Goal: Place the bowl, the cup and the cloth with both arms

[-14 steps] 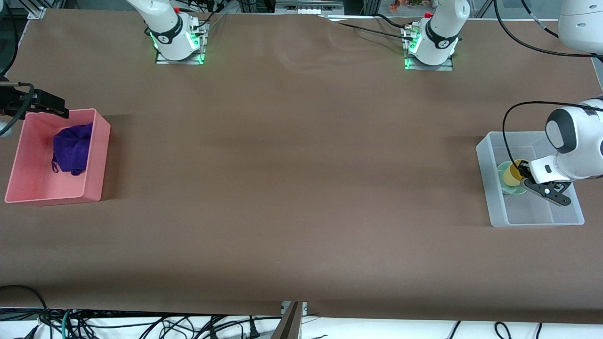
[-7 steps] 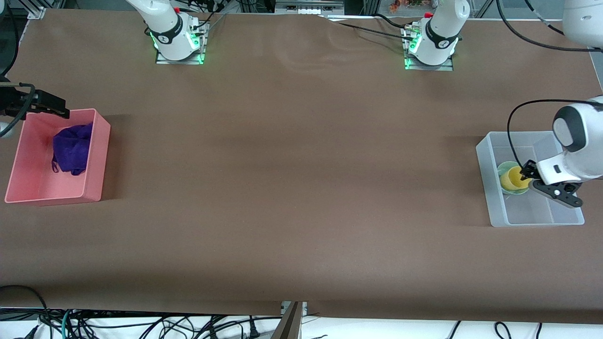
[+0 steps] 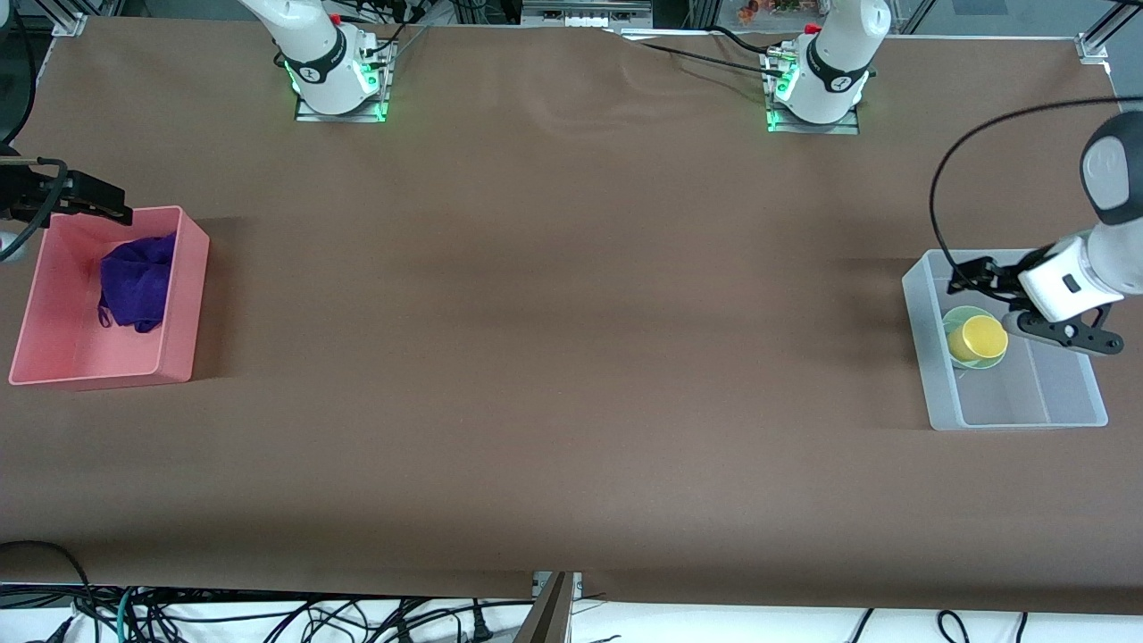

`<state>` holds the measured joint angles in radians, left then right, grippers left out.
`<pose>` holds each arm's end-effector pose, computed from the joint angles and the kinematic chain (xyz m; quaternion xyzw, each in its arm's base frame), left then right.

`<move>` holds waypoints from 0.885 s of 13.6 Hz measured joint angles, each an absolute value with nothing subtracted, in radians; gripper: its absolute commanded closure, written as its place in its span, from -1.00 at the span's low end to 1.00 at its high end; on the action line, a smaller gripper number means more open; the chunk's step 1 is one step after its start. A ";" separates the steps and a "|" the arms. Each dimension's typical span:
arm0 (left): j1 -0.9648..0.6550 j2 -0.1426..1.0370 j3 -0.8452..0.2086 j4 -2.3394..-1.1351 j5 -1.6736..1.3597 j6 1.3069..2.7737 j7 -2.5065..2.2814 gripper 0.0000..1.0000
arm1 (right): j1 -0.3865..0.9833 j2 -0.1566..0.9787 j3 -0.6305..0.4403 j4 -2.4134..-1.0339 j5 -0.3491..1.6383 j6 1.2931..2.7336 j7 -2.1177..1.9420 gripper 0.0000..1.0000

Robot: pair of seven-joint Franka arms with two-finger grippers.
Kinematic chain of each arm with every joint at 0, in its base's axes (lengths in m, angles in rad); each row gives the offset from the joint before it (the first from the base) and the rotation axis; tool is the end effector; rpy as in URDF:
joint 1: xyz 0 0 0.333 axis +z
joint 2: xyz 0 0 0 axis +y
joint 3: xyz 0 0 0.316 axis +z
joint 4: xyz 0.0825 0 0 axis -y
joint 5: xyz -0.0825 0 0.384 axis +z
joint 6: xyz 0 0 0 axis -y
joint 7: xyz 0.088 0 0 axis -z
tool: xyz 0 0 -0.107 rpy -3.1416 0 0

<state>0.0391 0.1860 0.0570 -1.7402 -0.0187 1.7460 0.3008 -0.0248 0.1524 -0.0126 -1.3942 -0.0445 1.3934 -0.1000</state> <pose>0.5932 0.0537 0.4511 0.9910 -0.0993 -0.0873 0.0214 0.5815 -0.0265 0.6055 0.9964 0.0290 -0.0779 0.0178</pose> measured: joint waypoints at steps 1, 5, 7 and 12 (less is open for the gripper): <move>0.036 0.178 0.022 -1.693 -0.019 1.689 0.230 -1.00 | -0.025 0.152 -0.013 -1.394 -0.044 1.393 -0.100 -1.00; -0.002 0.150 -0.117 -1.480 0.016 1.512 0.051 -1.00 | -0.025 0.152 -0.013 -1.395 -0.045 1.393 -0.099 -1.00; -0.049 0.115 -0.125 -1.442 0.020 1.490 0.026 -1.00 | -0.025 0.152 -0.013 -1.395 -0.045 1.393 -0.099 -1.00; -0.031 0.045 -0.105 -1.532 0.020 1.539 0.018 -1.00 | -0.025 0.152 -0.013 -1.395 -0.045 1.394 -0.099 -1.00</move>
